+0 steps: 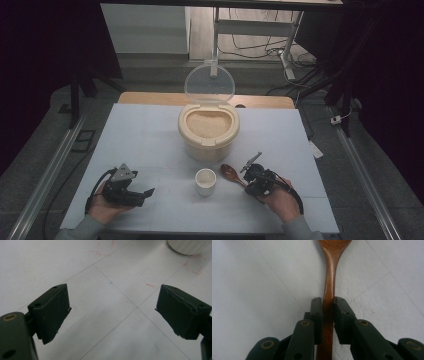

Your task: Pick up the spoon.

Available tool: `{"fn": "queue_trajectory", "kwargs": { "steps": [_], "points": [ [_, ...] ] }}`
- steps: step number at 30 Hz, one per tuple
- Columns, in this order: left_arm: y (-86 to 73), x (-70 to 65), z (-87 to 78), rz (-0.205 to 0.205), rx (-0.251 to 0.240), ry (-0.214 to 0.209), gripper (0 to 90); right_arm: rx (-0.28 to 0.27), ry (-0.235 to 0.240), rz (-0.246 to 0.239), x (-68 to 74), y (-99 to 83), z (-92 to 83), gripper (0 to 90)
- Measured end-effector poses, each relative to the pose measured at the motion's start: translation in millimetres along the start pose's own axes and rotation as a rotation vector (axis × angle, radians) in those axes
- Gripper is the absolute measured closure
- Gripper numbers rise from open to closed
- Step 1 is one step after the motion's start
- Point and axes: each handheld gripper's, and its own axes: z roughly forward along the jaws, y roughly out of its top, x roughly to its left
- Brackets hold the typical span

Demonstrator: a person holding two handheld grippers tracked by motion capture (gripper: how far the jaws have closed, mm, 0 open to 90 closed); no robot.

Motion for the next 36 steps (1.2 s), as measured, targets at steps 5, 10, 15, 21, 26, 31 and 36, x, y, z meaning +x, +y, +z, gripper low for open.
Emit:
{"fn": "queue_trajectory", "kwargs": {
  "steps": [5,10,15,21,26,31,36],
  "points": [
    [-0.5,1.1,0.0,-0.003,0.000,0.002,11.5,0.004,-0.010,0.002,1.0,0.9,-0.1,79.7],
    [-1.2,2.1,0.2,-0.001,0.004,0.001,11.5,-0.006,-0.009,-0.013,1.0,-0.2,-1.3,79.9],
    [-1.7,3.0,0.3,-0.002,0.006,0.003,11.5,-0.031,0.008,-0.003,-1.9,-3.3,-3.5,79.9],
    [-2.1,3.1,0.8,-0.003,0.009,0.004,11.5,-0.075,0.026,0.009,-6.1,-8.1,-11.9,79.9],
    [-2.7,3.9,1.3,-0.005,0.012,0.007,11.5,-0.120,0.042,0.000,-9.0,-13.2,-22.8,79.9],
    [-3.0,4.3,2.1,-0.004,0.019,0.009,11.5,-0.162,0.068,-0.009,-11.4,-18.0,-35.4,79.9],
    [-3.4,4.7,1.9,-0.004,0.018,0.008,11.5,-0.205,0.083,-0.020,-11.2,-22.0,-49.7,79.8]
  ]
}}
